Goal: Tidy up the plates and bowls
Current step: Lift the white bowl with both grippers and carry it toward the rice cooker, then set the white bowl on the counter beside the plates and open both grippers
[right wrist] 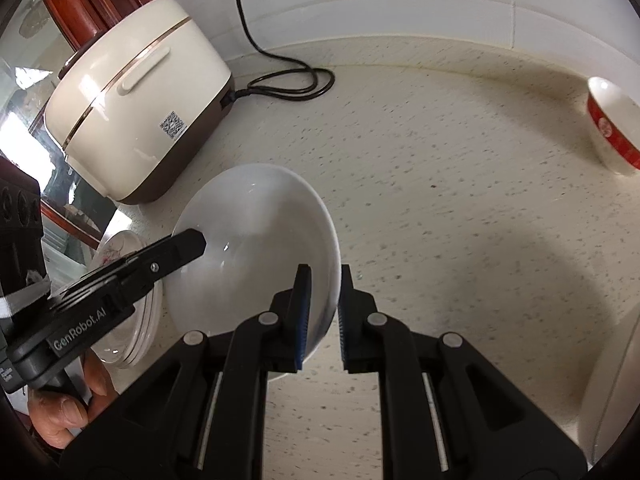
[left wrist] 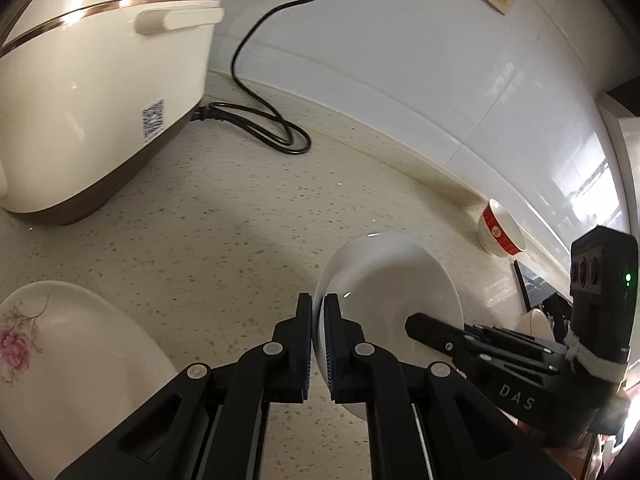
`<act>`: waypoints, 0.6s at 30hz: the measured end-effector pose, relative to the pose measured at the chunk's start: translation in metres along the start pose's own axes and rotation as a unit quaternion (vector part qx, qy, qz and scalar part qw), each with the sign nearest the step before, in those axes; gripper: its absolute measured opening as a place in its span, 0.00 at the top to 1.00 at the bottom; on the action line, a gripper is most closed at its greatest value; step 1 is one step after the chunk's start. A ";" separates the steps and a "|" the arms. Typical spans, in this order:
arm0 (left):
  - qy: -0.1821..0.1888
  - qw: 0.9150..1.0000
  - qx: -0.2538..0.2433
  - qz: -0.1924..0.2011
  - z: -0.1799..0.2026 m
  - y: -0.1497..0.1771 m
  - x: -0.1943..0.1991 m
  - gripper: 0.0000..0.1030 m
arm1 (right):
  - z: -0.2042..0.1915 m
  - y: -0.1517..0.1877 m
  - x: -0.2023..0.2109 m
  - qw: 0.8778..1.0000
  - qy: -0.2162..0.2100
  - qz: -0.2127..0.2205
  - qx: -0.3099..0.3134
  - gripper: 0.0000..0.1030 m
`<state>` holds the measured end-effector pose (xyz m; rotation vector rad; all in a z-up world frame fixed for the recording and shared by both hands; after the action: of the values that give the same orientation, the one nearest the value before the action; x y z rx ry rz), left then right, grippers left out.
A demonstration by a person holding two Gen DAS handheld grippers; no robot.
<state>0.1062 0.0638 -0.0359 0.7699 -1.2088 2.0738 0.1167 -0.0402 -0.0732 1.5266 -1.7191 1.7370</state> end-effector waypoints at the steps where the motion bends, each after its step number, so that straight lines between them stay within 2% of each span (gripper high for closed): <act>1: -0.002 1.000 0.001 -0.001 -0.001 0.000 -0.001 0.94 | -0.001 -0.001 -0.002 1.000 -0.001 0.000 0.000 0.85; 8: -0.006 1.000 0.011 -0.007 -0.003 -0.001 -0.006 0.93 | -0.002 -0.008 -0.006 1.000 -0.002 0.000 -0.002 0.82; 10: -0.003 1.000 0.012 -0.008 -0.003 -0.002 -0.007 0.89 | -0.001 -0.007 -0.007 1.000 0.001 -0.003 -0.003 0.81; 16: -0.001 1.000 0.014 -0.015 -0.004 -0.002 -0.012 0.84 | -0.001 -0.010 -0.009 1.000 -0.002 0.000 -0.005 0.80; 17: -0.001 1.000 0.016 -0.017 -0.004 -0.002 -0.013 0.82 | -0.001 -0.010 -0.009 1.000 -0.003 0.001 -0.005 0.76; 18: -0.001 1.000 0.017 -0.017 -0.004 -0.001 -0.013 0.76 | -0.001 -0.011 -0.009 1.000 -0.004 0.002 -0.006 0.70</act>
<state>0.1148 0.0652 -0.0461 0.8022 -1.1571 2.0716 0.1287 -0.0323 -0.0732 1.5280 -1.7330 1.7222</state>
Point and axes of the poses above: each gripper's, at about its wrist camera, not at the fingertips, and x roughly against the way its jaws point, z to its right, y to its underside, the point moved 6 cm from there along -x, roughly the way its jaws point, and after that the axes turned 5 degrees about x, right-handed, at the moved point
